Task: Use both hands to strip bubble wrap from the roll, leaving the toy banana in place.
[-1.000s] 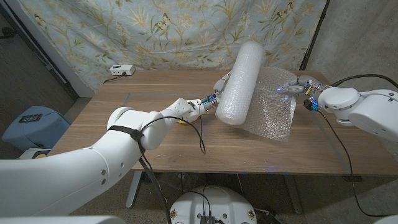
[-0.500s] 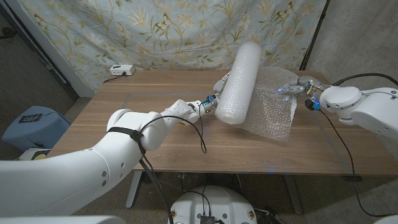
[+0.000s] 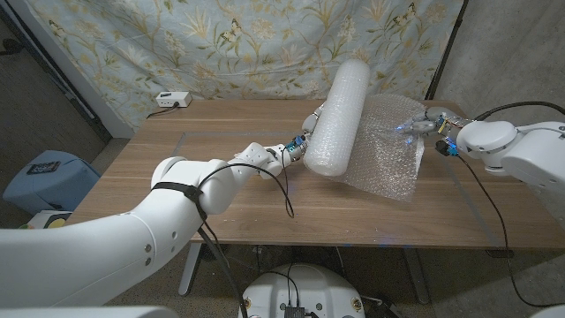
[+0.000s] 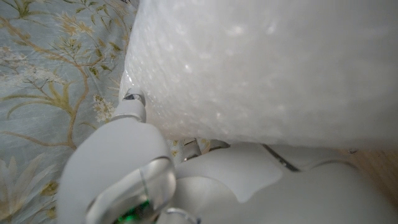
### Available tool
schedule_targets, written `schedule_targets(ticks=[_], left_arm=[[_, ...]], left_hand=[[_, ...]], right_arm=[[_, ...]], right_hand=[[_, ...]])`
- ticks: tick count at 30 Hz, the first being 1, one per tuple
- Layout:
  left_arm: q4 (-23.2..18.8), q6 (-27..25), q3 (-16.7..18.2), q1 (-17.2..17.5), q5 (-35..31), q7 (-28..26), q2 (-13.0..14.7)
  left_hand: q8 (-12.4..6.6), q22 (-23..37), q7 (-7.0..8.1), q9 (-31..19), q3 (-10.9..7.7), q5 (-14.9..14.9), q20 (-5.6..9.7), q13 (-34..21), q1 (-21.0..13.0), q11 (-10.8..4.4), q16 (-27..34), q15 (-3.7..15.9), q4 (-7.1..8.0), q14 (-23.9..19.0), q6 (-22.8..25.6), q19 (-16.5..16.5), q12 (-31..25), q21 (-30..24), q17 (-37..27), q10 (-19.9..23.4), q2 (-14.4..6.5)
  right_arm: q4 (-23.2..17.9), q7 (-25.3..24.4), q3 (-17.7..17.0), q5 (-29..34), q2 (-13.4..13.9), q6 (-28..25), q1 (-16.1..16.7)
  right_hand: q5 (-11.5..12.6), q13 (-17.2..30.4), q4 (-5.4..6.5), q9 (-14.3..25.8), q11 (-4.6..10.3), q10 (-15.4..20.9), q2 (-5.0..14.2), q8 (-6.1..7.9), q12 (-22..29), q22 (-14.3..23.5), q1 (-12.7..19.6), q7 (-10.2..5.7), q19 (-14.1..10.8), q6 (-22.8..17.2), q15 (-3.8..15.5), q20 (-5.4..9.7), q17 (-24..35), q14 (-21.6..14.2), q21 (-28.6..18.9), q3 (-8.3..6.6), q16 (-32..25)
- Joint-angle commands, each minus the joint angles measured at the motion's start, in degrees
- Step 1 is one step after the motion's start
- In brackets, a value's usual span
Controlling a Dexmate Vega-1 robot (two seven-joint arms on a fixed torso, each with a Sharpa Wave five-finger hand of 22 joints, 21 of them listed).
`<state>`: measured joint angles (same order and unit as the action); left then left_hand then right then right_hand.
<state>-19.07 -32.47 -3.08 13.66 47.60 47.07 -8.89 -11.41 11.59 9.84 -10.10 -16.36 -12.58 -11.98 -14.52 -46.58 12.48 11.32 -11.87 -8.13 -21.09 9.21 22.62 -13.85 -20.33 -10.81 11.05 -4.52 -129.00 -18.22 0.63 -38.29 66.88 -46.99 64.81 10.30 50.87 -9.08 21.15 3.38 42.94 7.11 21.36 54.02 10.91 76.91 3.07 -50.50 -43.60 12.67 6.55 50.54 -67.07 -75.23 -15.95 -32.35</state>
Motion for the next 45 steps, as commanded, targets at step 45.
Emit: schedule_targets(ticks=[45], left_arm=[[-0.12,-1.5,4.8,0.63,-4.33,4.01,0.11]], left_hand=[[0.85,0.19,2.73,-0.24,-0.78,0.25,-0.27,-0.27,2.77,0.04,-0.15,-0.63,-0.4,1.79,-4.21,-0.91,0.79,1.48,-0.1,-2.11,-0.41]], right_arm=[[-0.53,2.1,-6.42,2.34,1.53,-2.7,5.0]], right_hand=[[0.42,0.86,-0.09,0.53,-0.06,0.89,0.09,-0.56,-1.14,-0.25,1.38,-0.03,1.0,-0.95,0.07,6.2,0.08,-1.01,-1.64,0.33,0.81]])
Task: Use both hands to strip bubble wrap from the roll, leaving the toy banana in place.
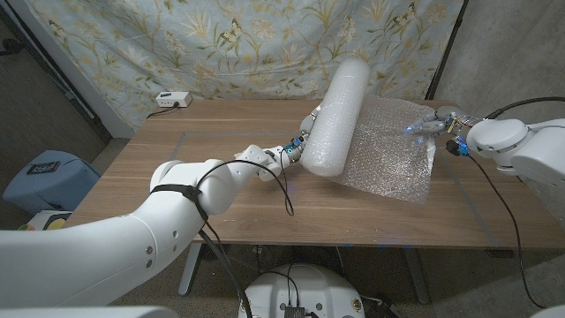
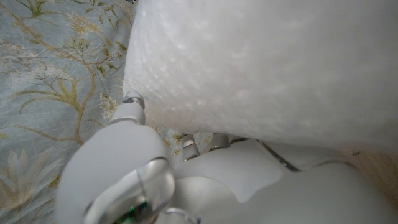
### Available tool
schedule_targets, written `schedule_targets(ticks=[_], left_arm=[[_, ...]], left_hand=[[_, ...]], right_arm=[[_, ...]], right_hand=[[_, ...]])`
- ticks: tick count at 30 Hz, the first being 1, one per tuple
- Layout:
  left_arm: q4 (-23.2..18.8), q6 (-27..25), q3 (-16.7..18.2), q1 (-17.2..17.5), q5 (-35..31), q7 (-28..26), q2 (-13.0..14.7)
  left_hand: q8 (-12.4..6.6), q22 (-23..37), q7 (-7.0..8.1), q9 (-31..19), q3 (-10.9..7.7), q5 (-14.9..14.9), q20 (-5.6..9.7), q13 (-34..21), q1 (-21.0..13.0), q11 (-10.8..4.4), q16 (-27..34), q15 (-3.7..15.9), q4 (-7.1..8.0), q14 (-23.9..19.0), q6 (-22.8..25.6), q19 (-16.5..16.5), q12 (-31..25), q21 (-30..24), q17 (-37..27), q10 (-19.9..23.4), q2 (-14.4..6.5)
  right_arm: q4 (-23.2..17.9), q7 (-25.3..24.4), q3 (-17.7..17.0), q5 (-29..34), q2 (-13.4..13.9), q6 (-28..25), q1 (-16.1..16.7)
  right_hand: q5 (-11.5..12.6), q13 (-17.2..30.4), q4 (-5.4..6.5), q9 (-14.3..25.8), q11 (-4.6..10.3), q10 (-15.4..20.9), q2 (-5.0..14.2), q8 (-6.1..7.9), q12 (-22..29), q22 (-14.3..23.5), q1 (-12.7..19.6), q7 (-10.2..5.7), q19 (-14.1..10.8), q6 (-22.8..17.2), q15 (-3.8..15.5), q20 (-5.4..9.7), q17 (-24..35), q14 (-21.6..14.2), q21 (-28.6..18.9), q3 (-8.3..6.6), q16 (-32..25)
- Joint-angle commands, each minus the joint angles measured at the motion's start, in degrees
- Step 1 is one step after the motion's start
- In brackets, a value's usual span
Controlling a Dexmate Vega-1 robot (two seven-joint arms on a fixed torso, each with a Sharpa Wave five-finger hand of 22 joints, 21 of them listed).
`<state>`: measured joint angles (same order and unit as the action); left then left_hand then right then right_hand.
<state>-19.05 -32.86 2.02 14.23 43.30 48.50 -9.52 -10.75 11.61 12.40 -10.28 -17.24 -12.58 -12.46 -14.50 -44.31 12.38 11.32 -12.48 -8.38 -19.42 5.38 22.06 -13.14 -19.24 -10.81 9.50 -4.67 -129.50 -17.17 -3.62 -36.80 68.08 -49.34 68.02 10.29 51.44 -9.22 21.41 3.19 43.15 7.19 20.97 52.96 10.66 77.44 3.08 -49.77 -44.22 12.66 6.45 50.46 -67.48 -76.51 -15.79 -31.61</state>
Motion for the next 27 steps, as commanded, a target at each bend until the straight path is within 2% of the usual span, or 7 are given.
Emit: schedule_targets(ticks=[1,10,22,25,27], left_arm=[[-0.16,-1.17,-0.49,0.08,0.07,2.97,0.92],[-0.41,-2.84,-3.05,0.51,2.2,6.31,2.84],[-1.61,-5.7,-6.89,2.74,7.58,8.38,4.61],[-3.04,-6.88,-7.65,3.87,9.5,8.26,5.06],[-5.62,-7.94,-7.99,5.54,11.19,7.47,5.42]], left_hand=[[0.17,0.17,0.17,-0.07,0.11,0.25,0.21,-0.28,0.48,0.14,-0.16,-0.01,-0.18,0.16,-0.4,-0.35,0.08,0.41,-0.09,-0.6,-0.26],[0.05,0.18,0.16,-0.08,0.26,0.24,0.21,-0.28,0.48,0.14,-0.14,0.0,-0.2,0.3,-0.33,-0.43,-0.04,0.58,-0.07,-0.5,-0.36],[0.01,0.19,0.16,-0.08,0.3,0.25,0.21,-0.29,0.4,0.14,-0.12,0.1,-0.25,0.32,-0.16,-0.44,-0.11,0.69,-0.05,-0.46,-0.47],[0.01,0.19,0.16,-0.08,0.28,0.25,0.21,-0.29,0.4,0.14,-0.13,0.12,-0.24,0.35,-0.13,-0.44,-0.13,0.71,-0.05,-0.43,-0.52],[-0.02,0.19,0.16,-0.09,0.29,0.26,0.22,-0.29,0.39,0.14,-0.14,0.14,-0.28,0.33,-0.05,-0.41,-0.15,0.72,-0.03,-0.38,-0.45]], right_arm=[[0.01,1.22,-2.32,0.9,0.33,-0.38,1.88],[0.25,2.47,-2.82,1.58,0.44,-0.65,2.14],[0.92,4.31,-1.16,1.49,1.16,-1.43,0.78],[1.16,4.76,-0.56,1.43,1.51,-1.45,0.25],[1.33,5.05,-0.16,1.25,1.67,-1.55,-0.17]], right_hand=[[0.43,0.38,0.07,0.31,0.12,0.62,0.03,-0.18,-0.07,-0.01,0.84,-0.01,0.28,-0.28,0.07,6.3,0.15,-0.62,-0.37,0.17,0.09],[0.45,0.42,0.06,0.39,0.18,0.7,0.04,-0.27,-0.29,-0.04,0.92,0.01,0.38,-0.36,0.06,6.31,0.22,-0.59,-0.46,0.15,0.17],[0.46,0.61,0.08,0.46,0.16,0.74,0.07,-0.44,-0.52,-0.09,0.95,0.04,0.45,-0.43,0.1,6.31,0.18,-0.57,-0.58,0.15,0.34],[0.47,0.81,0.11,0.46,0.23,0.63,0.09,-0.5,-0.52,-0.09,0.93,0.01,0.45,-0.41,0.05,6.31,0.16,-0.47,-0.61,0.14,0.44],[0.46,0.54,0.1,0.44,0.19,0.73,0.05,-0.52,-0.71,-0.1,0.93,0.0,0.45,-0.49,0.08,6.32,0.17,-0.6,-0.63,0.17,0.39]])
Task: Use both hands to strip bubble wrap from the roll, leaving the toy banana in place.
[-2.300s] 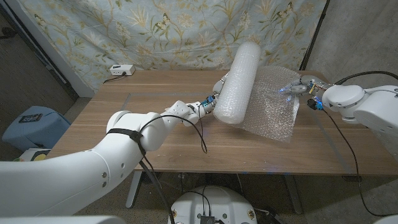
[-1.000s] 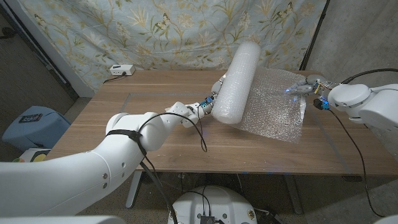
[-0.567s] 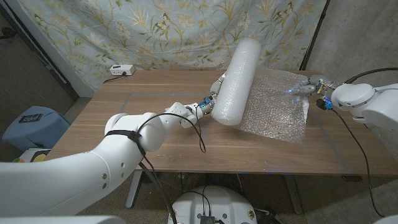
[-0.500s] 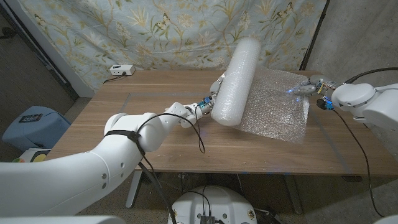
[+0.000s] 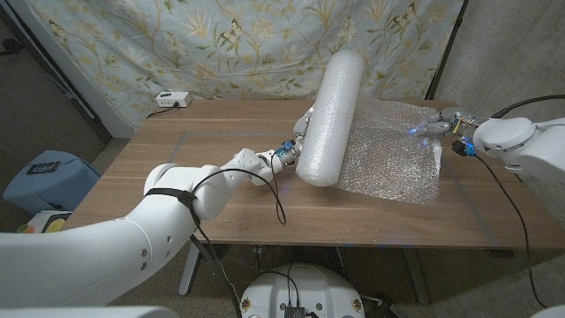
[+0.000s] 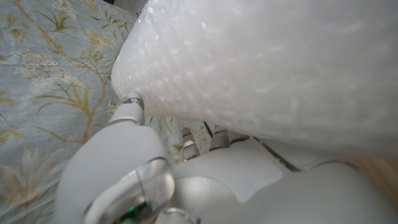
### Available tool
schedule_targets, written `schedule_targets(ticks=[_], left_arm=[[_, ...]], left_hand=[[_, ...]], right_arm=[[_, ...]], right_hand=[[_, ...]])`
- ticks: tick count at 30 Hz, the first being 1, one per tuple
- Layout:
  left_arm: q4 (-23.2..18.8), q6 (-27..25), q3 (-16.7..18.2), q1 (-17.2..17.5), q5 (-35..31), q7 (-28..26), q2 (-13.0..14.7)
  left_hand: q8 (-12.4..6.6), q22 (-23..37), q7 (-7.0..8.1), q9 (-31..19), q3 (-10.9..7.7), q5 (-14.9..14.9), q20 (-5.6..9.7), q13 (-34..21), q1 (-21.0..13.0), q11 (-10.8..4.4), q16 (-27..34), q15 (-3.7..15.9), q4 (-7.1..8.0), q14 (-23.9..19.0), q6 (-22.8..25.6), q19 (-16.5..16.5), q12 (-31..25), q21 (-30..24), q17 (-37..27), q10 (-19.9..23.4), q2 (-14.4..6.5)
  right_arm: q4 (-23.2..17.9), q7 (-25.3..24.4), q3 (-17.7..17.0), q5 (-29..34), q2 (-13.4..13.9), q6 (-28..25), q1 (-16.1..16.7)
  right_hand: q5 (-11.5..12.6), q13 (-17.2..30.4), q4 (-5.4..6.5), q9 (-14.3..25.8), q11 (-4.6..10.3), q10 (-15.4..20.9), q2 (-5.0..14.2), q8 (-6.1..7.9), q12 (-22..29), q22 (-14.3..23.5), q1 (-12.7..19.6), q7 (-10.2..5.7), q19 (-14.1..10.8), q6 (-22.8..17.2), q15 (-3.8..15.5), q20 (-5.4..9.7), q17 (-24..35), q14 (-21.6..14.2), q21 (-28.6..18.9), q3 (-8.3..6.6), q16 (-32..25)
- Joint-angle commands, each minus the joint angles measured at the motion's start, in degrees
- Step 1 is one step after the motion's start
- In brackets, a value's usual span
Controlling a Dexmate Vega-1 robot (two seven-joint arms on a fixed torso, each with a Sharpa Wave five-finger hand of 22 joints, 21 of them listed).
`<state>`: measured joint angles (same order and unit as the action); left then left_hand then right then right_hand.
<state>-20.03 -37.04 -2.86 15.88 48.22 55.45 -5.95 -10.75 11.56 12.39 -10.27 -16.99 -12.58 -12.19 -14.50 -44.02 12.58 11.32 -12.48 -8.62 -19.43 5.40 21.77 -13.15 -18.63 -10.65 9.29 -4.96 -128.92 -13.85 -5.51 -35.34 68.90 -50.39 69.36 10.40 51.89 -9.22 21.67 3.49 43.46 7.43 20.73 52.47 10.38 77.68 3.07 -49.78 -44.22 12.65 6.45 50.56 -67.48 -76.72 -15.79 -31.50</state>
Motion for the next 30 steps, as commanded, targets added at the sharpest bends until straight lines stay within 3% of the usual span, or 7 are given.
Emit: schedule_targets(ticks=[1,5,11,18,30], left_arm=[[-6.88,-4.48,-3.13,5.22,7.37,-0.56,2.06],[-16.03,-6.4,-2.75,10.78,12.35,-6.75,2.57],[-24.21,-6.87,-3.35,16.27,18.59,-13.43,3.21],[-25.49,-5.38,-5.48,17.42,22.62,-15.38,4.06],[-23.08,-3.94,-8.4,15.8,25.4,-15.13,4.95]], left_hand=[[-0.02,0.24,0.18,-0.1,0.04,0.26,-0.06,-0.3,0.11,-0.07,-0.13,0.11,-0.02,0.31,-0.05,-0.11,-0.14,0.11,-0.19,-0.16,-0.17],[-0.04,0.24,0.18,-0.1,-0.06,0.23,-0.05,-0.31,-0.03,-0.09,-0.13,0.22,-0.09,0.28,0.04,-0.06,-0.21,0.11,-0.17,-0.01,-0.21],[-0.07,0.24,0.18,-0.11,-0.25,0.19,-0.04,-0.32,-0.13,-0.11,-0.12,0.26,-0.12,0.07,0.28,0.12,-0.26,0.1,-0.15,0.08,-0.18],[-0.05,0.23,0.19,-0.12,-0.67,0.14,-0.05,-0.35,-0.04,-0.11,-0.22,0.31,-0.1,-0.02,0.53,0.25,-0.25,0.18,-0.13,0.1,-0.06],[-0.03,0.23,0.19,-0.13,-1.41,0.18,-0.05,-0.42,0.02,-0.12,-0.26,0.3,-0.13,-0.09,0.85,0.36,-0.3,0.38,-0.1,0.34,0.23]], right_arm=[[0.83,1.89,1.96,-0.27,0.99,-0.53,-1.7],[1.11,2.64,2.77,-0.45,1.77,-0.52,-2.33],[1.65,3.47,3.6,-0.81,2.63,-0.27,-3.06],[2.24,4.08,4.72,-0.96,3.43,0.49,-3.9],[3.09,4.24,6.44,-1.67,4.08,0.76,-5.61]], right_hand=[[0.35,0.03,0.1,0.18,-0.05,0.46,-0.17,-0.31,-0.27,0.18,0.69,0.03,0.47,-0.45,0.1,6.32,0.01,-0.59,-0.43,0.17,0.32],[0.36,0.2,0.1,0.24,-0.21,0.46,-0.14,-0.37,-0.27,0.17,0.7,0.01,0.48,-0.43,0.07,6.33,0.13,-0.74,-0.45,0.16,0.23],[0.38,0.29,0.11,0.28,-0.06,0.49,-0.09,-0.46,-0.38,0.16,0.72,-0.04,0.45,-0.43,0.03,6.33,0.21,-0.65,-0.51,0.11,0.32],[0.37,0.57,0.13,0.38,-0.07,0.47,-0.12,-0.53,-0.37,0.14,0.68,0.09,0.47,-0.39,0.01,6.35,0.22,-0.68,-0.53,0.15,0.35],[0.36,0.47,0.06,0.55,-0.05,0.66,-0.13,-0.62,-0.7,0.11,0.79,-0.07,0.49,-0.48,0.09,6.35,0.19,-0.66,-0.54,0.13,0.5]])
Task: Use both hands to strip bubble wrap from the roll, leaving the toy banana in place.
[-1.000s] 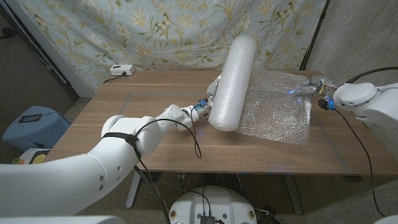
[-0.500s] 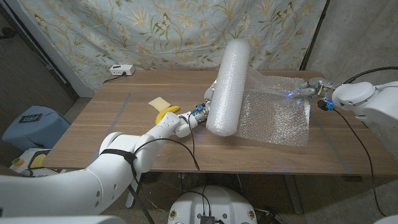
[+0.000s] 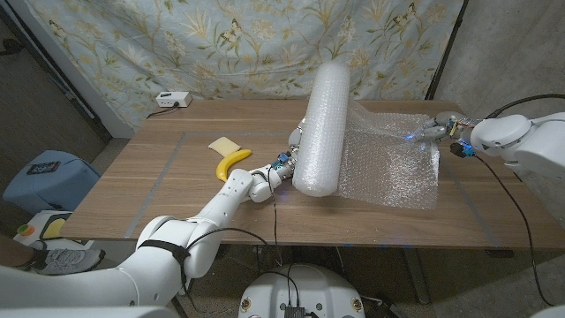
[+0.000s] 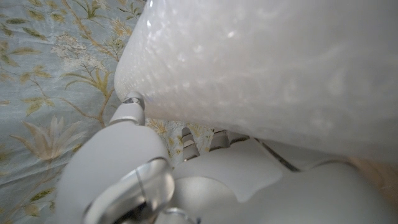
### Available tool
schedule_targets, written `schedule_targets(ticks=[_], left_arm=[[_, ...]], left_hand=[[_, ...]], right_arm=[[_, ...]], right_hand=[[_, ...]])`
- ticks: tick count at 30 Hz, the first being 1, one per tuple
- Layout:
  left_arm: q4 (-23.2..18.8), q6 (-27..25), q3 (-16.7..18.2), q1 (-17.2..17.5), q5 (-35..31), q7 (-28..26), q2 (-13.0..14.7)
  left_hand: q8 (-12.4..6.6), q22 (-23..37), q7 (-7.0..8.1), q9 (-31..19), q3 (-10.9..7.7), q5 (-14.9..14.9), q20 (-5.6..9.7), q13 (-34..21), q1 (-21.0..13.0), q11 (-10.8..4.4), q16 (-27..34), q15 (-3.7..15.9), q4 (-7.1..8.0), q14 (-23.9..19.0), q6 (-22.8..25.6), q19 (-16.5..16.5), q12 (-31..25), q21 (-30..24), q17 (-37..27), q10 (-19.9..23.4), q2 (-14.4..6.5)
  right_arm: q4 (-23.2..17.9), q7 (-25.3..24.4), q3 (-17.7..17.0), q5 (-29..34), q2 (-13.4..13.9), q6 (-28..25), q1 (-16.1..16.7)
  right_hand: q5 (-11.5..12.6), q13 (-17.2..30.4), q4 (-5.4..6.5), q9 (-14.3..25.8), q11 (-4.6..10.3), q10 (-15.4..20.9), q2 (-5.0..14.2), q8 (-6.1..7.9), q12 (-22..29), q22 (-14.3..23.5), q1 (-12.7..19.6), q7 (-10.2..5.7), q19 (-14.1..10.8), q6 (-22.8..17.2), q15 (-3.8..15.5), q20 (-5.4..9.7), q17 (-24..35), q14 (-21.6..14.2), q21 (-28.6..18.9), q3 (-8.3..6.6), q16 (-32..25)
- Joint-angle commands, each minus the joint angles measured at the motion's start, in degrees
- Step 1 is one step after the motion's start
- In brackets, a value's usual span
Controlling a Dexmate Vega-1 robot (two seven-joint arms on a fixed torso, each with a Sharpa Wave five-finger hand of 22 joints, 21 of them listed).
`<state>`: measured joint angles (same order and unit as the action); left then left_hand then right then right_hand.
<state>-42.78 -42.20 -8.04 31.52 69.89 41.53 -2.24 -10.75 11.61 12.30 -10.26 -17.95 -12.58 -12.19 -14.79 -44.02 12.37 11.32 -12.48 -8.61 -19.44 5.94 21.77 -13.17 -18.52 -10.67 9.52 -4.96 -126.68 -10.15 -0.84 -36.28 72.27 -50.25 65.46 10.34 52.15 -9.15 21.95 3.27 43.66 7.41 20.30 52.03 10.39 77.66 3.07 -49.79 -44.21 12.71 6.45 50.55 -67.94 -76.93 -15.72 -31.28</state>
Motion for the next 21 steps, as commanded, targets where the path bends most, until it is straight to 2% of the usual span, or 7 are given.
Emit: schedule_targets(ticks=[1,10,21], left_arm=[[-0.13,1.33,-3.35,0.0,3.85,-1.1,1.31],[-1.13,1.54,-3.78,-0.44,4.96,-2.05,2.6],[-3.07,0.57,-4.09,-0.36,6.3,-3.27,4.45]], left_hand=[[-0.04,0.18,0.27,-0.13,-0.5,0.19,-0.04,-0.13,0.08,0.1,-0.25,0.29,-0.09,-0.11,0.38,0.38,-0.28,0.28,-0.1,0.13,0.19],[-0.05,0.19,0.27,-0.13,-0.96,0.21,-0.05,-0.22,0.2,0.09,-0.26,0.33,-0.09,-0.14,0.8,0.39,-0.36,0.44,-0.09,0.4,0.31],[-0.03,0.19,0.27,-0.13,-1.53,0.21,-0.05,-0.37,0.22,0.07,-0.3,0.36,-0.2,-0.12,1.37,0.59,-0.35,0.58,-0.04,0.51,0.63]], right_arm=[[0.94,0.54,1.96,-0.75,0.72,0.73,-1.91],[1.65,0.57,4.65,-1.02,0.75,1.0,-4.63],[1.8,-0.01,5.91,-1.89,1.02,0.71,-5.9]], right_hand=[[0.42,0.3,0.04,0.27,0.14,0.43,-0.08,-0.21,-0.23,0.1,0.75,-0.12,0.49,-0.46,-0.03,6.35,0.13,-0.18,-0.33,0.07,0.34],[0.43,0.37,0.01,0.29,0.24,0.44,-0.09,-0.33,-0.4,0.08,0.81,-0.04,0.59,-0.51,0.01,6.35,0.17,-0.33,-0.28,0.08,0.31],[0.45,0.46,0.08,0.35,0.18,0.46,-0.03,-0.49,-0.64,0.07,0.7,-0.16,0.62,-0.55,-0.03,6.36,0.37,-0.21,-0.28,0.04,0.42]])
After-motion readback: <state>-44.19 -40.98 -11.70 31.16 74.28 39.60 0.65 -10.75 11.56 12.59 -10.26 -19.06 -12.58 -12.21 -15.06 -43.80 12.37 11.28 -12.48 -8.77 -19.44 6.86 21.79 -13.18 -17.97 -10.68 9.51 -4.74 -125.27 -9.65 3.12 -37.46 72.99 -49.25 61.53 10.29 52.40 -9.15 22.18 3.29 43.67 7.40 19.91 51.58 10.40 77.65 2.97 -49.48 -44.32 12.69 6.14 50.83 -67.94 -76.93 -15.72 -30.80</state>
